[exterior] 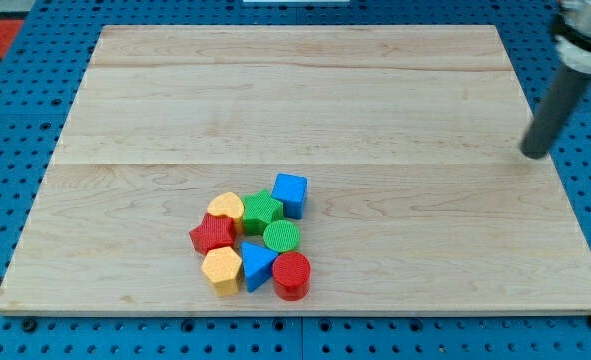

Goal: Slide the blue cube towards the center of the board

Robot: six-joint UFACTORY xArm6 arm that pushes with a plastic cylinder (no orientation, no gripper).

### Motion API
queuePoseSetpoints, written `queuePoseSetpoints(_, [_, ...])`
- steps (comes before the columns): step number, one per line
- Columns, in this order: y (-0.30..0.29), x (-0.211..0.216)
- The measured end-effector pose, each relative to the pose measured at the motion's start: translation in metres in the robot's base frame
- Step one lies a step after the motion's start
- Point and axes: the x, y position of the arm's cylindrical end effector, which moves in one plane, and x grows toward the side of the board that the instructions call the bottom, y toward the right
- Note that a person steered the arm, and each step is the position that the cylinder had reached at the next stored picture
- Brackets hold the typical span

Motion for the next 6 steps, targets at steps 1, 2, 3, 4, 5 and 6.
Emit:
queuePoseSetpoints(1, [-0.053, 0.109])
queuePoseSetpoints(2, [-0.173, 0.152])
queuePoseSetpoints(3, [-0.217, 0.151])
queuePoseSetpoints(4, [-0.256, 0.143])
queuePoseSetpoints(5, [-0.292, 0.096])
queuePoseSetpoints(6, [-0.333, 0.06])
